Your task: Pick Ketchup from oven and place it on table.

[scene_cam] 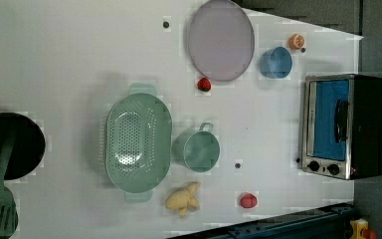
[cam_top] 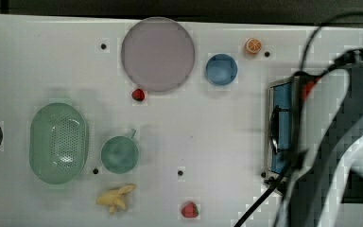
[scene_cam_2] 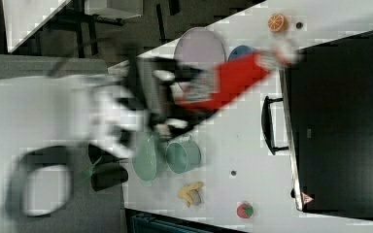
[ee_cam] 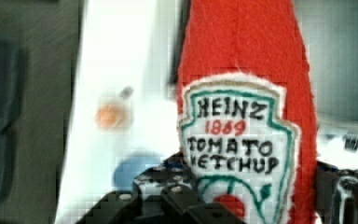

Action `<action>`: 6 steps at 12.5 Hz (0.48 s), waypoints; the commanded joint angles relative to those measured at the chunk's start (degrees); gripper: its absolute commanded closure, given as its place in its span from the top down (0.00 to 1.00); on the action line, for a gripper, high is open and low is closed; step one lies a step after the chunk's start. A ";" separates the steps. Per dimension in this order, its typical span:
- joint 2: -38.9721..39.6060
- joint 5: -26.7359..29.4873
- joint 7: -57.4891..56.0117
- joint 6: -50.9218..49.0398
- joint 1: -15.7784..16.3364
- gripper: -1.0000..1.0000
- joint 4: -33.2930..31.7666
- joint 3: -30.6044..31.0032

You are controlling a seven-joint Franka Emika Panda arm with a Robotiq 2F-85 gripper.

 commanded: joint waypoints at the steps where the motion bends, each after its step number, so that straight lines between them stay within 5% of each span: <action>1: -3.58 -1.34 0.36 -7.04 6.51 0.63 0.88 8.28; 6: -3.62 -1.37 0.40 -8.94 8.45 0.63 -3.44 18.70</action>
